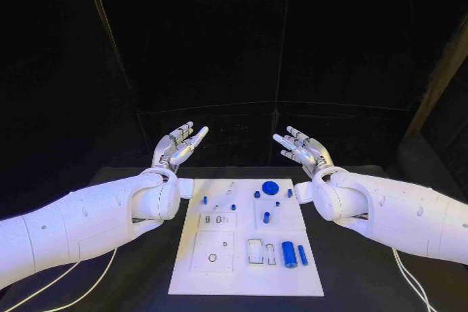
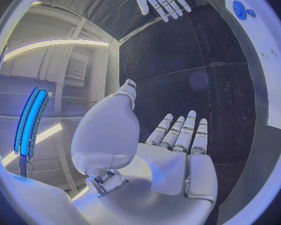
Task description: Assemble the parts on the task board
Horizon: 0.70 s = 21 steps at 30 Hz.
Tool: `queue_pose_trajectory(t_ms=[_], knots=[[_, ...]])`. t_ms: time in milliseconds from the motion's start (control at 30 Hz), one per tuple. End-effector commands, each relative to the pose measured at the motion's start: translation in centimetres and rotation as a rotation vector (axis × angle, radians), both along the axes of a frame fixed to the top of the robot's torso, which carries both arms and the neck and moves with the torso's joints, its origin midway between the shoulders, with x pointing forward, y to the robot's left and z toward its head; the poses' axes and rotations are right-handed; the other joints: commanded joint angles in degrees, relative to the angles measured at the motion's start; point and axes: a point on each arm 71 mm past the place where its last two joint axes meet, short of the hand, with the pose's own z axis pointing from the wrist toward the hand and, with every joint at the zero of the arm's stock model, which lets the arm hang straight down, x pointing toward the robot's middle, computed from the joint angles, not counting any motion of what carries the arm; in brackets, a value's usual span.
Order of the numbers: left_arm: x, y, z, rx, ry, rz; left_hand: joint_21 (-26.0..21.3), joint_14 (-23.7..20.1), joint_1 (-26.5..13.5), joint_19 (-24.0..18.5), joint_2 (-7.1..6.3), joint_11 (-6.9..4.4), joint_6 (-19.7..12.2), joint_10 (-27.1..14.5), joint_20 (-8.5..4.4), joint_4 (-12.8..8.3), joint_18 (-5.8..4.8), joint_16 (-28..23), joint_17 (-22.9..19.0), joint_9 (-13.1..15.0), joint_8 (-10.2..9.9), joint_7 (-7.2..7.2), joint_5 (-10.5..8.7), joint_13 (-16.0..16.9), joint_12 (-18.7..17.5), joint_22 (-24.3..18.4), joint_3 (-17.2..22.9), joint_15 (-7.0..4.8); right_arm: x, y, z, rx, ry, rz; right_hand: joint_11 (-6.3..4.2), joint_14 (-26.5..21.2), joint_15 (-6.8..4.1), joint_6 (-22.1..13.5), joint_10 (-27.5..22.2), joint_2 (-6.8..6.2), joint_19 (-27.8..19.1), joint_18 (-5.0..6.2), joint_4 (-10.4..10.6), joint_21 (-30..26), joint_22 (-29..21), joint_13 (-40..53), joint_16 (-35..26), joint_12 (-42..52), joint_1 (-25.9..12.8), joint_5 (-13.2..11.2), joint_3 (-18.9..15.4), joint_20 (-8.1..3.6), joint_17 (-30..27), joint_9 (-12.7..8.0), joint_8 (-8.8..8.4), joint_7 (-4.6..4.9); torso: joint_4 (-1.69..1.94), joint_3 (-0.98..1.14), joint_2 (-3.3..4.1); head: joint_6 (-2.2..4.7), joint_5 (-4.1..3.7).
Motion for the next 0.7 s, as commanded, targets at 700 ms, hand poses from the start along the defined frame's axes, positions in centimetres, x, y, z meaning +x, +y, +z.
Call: queue_pose_trajectory(t_ms=[700], knots=[[-1.2, 1.1, 1.1, -0.083, -0.032, -0.098, 5.1, 17.2, 3.1, 14.8, 3.73, 4.10, 7.4, 11.6, 0.71, -0.1, 2.46, 3.9, 2.4, 0.6, 1.1, 6.83, -0.01, 0.9, 1.4, 2.7, 3.5, 2.02, 2.3, -2.2, 2.1, -0.507, -0.225, 0.170, -2.57, 54.2, -5.16, 46.0, 48.9, -0.92, 33.6, 7.98, -13.5, 16.4, 6.5, 2.0, 9.4, 5.9, 14.5, -1.0, 10.3, -3.03, 2.5, 2.6, 6.65, 5.51, -0.04, -0.22, 1.99, -0.36, -0.53]])
